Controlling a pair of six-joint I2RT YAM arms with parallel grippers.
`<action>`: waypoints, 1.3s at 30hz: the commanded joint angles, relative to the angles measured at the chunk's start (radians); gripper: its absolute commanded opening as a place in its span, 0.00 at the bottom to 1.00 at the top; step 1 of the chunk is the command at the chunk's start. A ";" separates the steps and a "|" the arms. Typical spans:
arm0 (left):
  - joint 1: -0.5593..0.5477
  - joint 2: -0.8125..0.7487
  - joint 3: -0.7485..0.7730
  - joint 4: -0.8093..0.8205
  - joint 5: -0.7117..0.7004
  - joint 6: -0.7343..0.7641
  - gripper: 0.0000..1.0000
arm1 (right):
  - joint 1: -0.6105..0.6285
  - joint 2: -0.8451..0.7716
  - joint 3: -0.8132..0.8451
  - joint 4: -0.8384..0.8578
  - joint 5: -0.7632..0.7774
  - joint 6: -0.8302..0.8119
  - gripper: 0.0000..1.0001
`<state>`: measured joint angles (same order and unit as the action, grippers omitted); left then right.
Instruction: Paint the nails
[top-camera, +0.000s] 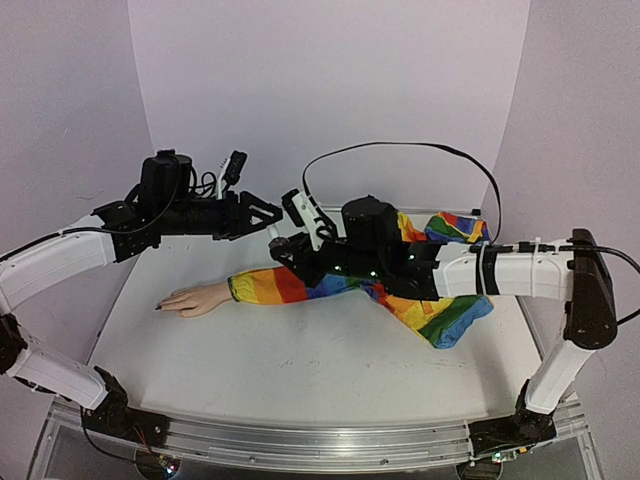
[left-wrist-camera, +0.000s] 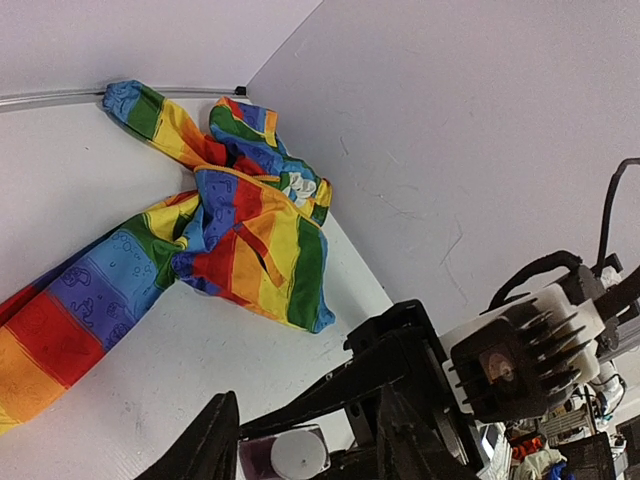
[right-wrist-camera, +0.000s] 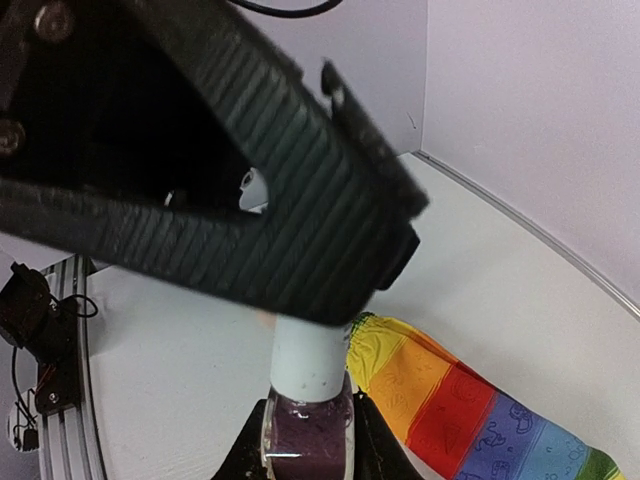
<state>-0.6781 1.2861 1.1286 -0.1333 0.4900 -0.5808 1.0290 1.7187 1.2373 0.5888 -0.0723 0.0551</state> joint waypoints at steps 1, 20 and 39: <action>-0.012 0.002 0.053 0.014 -0.011 0.002 0.45 | 0.004 0.000 0.060 0.037 0.044 -0.031 0.00; -0.068 0.032 0.048 0.003 0.054 0.154 0.05 | 0.002 -0.010 0.093 0.062 -0.023 0.014 0.00; -0.115 -0.053 0.036 0.006 0.817 0.628 0.00 | -0.107 -0.125 0.041 0.577 -1.090 0.435 0.00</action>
<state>-0.7631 1.2480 1.1915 -0.0662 1.1931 -0.0273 0.9512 1.6947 1.2694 0.8795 -1.1297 0.4213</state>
